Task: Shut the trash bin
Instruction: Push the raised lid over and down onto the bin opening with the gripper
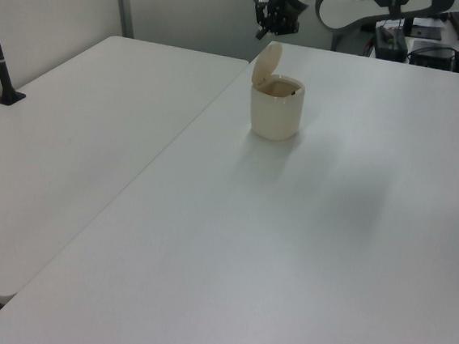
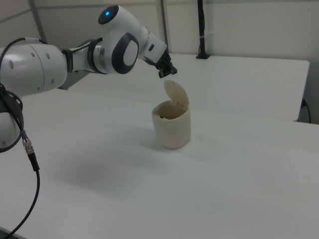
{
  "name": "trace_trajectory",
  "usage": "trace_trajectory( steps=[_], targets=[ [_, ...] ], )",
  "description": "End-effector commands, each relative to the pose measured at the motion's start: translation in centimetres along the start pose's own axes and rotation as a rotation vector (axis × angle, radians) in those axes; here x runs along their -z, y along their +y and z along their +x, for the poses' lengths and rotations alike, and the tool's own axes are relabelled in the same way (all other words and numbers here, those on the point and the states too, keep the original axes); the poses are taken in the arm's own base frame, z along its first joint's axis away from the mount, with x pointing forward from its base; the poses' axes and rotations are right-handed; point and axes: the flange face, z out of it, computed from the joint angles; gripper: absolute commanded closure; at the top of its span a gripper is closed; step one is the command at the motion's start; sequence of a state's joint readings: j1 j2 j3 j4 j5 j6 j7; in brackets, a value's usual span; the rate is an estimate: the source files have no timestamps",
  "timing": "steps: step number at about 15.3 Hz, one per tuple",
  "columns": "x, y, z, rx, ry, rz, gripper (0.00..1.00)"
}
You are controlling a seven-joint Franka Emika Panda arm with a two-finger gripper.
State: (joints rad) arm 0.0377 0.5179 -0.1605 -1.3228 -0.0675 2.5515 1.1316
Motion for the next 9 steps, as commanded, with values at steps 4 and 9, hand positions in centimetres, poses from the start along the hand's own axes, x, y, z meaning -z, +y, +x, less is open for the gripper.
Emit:
trace_trajectory(
  steps=[4, 9],
  targets=[
    [-0.5, 1.2, -0.7, 0.02, 0.014, -0.043, 1.0],
    [-0.2, 2.9, -2.1, 0.097, -0.024, -0.078, 1.0]
  ],
)
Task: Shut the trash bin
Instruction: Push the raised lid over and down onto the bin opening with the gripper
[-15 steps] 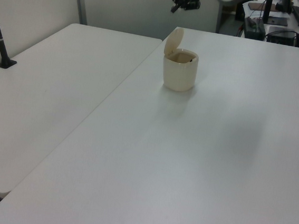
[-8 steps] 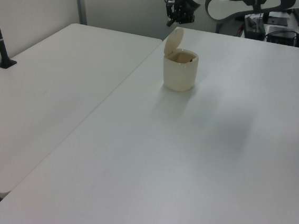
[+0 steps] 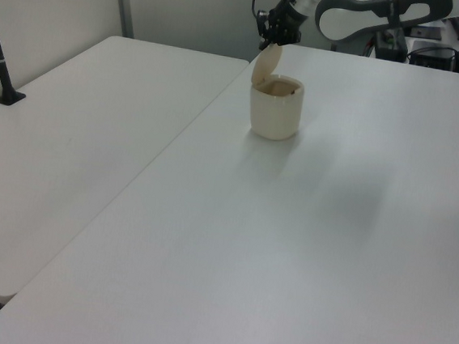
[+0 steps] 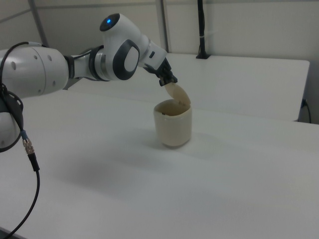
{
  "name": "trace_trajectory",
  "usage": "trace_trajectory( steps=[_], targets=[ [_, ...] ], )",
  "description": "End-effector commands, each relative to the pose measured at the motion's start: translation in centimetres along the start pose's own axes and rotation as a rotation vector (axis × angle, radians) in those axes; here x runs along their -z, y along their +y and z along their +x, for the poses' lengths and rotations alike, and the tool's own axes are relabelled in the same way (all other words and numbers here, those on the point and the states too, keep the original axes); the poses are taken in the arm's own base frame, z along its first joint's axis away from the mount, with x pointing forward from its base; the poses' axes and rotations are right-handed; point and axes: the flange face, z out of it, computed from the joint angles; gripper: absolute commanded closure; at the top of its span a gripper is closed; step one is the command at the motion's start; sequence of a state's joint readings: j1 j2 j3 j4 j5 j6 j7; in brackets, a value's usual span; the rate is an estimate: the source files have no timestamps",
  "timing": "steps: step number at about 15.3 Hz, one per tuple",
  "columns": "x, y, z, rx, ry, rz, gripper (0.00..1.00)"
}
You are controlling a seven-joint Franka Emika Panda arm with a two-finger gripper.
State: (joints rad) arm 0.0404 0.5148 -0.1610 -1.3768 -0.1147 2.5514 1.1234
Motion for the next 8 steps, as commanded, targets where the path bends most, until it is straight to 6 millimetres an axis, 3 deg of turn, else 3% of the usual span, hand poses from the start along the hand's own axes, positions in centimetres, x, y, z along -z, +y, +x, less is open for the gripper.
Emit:
trace_trajectory(
  steps=[1, 4, 8],
  targets=[
    [1.9, 1.6, -0.9, 0.057, -0.024, -0.025, 1.0],
    [2.8, 2.6, -1.2, 0.104, -0.04, -0.035, 1.0],
    [1.9, 3.3, -2.7, 0.148, -0.072, -0.057, 1.0]
  ],
)
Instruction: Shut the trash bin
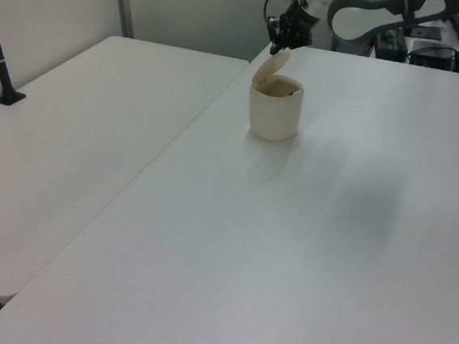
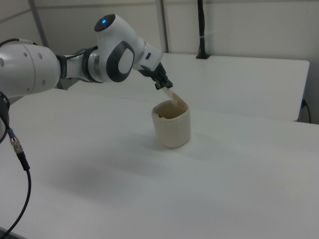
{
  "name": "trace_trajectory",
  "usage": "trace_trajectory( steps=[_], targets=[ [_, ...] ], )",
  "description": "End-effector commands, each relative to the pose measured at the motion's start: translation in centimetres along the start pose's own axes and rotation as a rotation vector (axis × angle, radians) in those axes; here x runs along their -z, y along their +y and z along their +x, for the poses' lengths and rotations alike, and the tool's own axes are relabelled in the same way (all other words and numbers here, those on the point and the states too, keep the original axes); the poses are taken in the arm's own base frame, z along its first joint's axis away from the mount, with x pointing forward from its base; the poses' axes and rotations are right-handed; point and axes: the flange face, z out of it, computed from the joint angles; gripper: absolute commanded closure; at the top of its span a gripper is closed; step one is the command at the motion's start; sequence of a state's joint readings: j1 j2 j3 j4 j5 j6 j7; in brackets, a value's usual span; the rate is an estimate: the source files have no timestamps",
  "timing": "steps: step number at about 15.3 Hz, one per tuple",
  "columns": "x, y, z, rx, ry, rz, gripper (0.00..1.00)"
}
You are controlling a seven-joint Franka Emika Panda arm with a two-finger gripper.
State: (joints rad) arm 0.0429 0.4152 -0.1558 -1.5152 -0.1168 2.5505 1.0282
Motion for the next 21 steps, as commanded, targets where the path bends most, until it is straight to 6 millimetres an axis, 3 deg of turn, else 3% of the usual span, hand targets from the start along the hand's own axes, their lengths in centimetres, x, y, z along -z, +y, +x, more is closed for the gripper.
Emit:
trace_trajectory(
  steps=[1, 13, 16, 18, 21],
  targets=[
    [-0.1, 1.2, -2.5, 0.078, -0.052, -0.038, 1.0],
    [-5.1, 3.7, -8.3, 0.247, -0.136, -0.153, 1.0],
    [-5.5, 3.9, -8.5, 0.258, -0.134, -0.16, 1.0],
    [-4.2, 3.3, -7.5, 0.245, -0.119, -0.141, 1.0],
    [1.5, 2.4, -4.3, 0.208, -0.095, -0.125, 1.0]
  ],
)
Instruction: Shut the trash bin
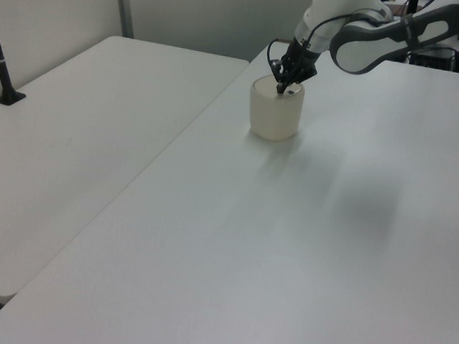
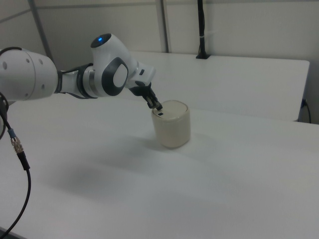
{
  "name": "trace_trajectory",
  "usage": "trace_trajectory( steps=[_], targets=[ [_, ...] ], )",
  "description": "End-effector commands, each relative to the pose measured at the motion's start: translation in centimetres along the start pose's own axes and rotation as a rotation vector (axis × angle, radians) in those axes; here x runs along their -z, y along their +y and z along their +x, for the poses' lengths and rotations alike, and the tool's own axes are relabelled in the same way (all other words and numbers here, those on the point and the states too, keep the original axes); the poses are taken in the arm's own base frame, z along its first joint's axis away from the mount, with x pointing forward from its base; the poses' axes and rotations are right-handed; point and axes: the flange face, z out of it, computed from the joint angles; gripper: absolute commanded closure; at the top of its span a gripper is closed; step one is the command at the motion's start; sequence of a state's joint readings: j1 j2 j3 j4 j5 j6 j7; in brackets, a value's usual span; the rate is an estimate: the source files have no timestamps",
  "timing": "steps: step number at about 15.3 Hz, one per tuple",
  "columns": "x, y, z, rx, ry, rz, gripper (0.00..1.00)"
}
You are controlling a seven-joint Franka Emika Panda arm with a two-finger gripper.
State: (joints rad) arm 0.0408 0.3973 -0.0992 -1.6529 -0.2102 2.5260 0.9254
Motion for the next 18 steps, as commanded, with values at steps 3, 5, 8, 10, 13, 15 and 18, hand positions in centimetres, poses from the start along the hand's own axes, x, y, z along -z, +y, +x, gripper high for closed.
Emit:
trace_trajectory(
  steps=[3, 5, 8, 10, 13, 15, 18],
  targets=[
    [10.6, 1.5, 2.0, -0.023, -0.036, -0.047, 1.0],
    [14.5, 1.0, 1.0, 0.014, -0.071, -0.061, 1.0],
    [19.5, 1.3, -0.8, 0.066, -0.153, -0.08, 1.0],
    [21.2, 1.4, -2.3, 0.112, -0.21, -0.101, 0.91],
    [23.3, 1.7, -4.2, 0.175, -0.29, -0.105, 0.48],
    [24.2, 2.2, -4.8, 0.191, -0.341, -0.09, 0.19],
    [24.8, 2.2, -5.9, 0.357, -0.356, -0.062, 0.0]
  ],
)
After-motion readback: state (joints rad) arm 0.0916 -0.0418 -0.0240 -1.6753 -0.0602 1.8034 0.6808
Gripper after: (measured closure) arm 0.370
